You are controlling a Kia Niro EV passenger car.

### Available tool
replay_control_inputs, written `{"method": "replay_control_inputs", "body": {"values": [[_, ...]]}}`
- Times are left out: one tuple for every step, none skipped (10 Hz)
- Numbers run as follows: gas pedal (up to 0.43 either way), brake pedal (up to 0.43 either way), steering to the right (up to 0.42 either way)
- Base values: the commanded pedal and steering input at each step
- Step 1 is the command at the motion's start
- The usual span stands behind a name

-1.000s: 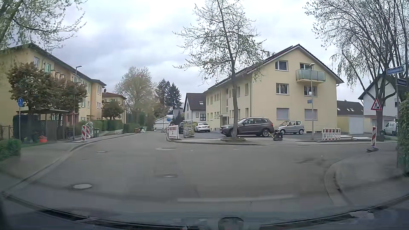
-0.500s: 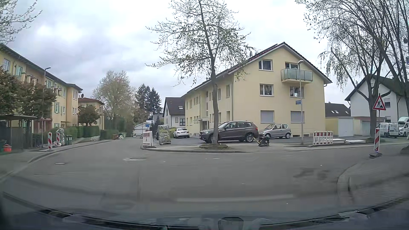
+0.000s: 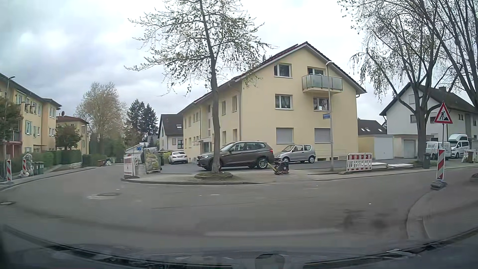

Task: Follow the waypoints while adhering to traffic rules and regulations

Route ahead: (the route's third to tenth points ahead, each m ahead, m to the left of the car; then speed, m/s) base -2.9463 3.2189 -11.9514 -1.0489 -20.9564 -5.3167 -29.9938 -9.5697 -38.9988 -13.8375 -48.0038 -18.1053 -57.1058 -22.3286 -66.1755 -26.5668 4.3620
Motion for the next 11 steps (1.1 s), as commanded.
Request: {"method": "replay_control_inputs", "body": {"values": [[0.020, 0.000, 0.225], [0.020, 0.000, 0.233], [0.020, 0.000, 0.239], [0.020, 0.000, 0.242], [0.000, 0.000, 0.245], [0.000, 0.000, 0.252], [0.000, 0.006, 0.260], [0.000, 0.165, 0.267], [0.000, 0.268, 0.269], [0.000, 0.287, 0.270], [0.000, 0.299, 0.270]]}}
